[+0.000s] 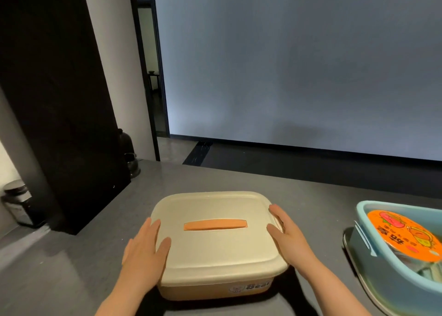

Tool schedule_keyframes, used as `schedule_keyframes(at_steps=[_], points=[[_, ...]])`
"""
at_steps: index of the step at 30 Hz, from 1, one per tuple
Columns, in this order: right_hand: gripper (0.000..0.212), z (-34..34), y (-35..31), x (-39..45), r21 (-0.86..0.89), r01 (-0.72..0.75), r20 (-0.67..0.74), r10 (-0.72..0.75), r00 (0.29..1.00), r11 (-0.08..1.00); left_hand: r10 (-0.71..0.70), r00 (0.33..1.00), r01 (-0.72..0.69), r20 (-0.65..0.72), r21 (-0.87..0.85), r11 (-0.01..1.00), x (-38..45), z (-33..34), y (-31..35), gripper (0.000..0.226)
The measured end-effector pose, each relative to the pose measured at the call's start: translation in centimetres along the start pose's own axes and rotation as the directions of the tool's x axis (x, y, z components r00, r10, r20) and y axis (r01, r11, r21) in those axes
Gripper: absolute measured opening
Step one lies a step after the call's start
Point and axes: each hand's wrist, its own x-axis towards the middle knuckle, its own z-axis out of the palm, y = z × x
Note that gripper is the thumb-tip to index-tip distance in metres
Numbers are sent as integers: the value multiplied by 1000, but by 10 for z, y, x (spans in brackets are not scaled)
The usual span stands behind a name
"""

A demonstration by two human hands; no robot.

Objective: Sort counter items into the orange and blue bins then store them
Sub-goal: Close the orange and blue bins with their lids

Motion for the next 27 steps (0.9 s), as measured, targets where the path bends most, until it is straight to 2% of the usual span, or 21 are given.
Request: schedule_keyframes(at_steps=[2, 4, 6, 8, 10, 12, 14, 16, 20, 24, 27], points=[[52, 3, 1, 2, -32, -11, -18, 10, 1000, 999, 64, 994, -47, -89, 185, 982, -3, 1, 10, 55], [59, 8, 0, 4, -14, -30, -58, 29, 998, 999, 188, 978, -165, -86, 230, 959, -7, 6, 33, 56], [69, 10, 0, 4, 90, -85, -119, 96, 988, 992, 357, 934, -355, 2, 124, 927, -9, 18, 67, 58], [78, 10, 0, 1, 268, -189, -152, 235, 960, 945, 486, 870, -492, 81, 94, 865, -6, 34, 103, 58], [83, 8, 3, -2, 444, -304, -96, 382, 919, 843, 524, 837, -544, 157, 142, 827, 1, 50, 129, 56], [69, 6, 5, -4, 512, -406, 15, 465, 885, 757, 503, 831, -552, 240, 230, 802, 6, 66, 138, 57], [40, 3, 7, -7, 506, -438, 93, 458, 884, 743, 479, 834, -546, 273, 289, 787, 10, 78, 136, 58], [23, 3, 11, -6, 498, -386, 70, 407, 911, 777, 474, 839, -539, 267, 297, 788, 13, 82, 132, 60], [15, 7, 13, -1, 380, -246, -135, 317, 939, 892, 475, 846, -531, 243, 294, 795, 13, 84, 133, 60], [5, 9, 16, 1, 313, -176, -191, 243, 951, 933, 480, 844, -534, 240, 285, 796, 13, 83, 133, 60], [10, 6, 17, 3, 237, -151, -211, 203, 956, 960, 485, 842, -537, 238, 276, 797, 13, 83, 132, 60]])
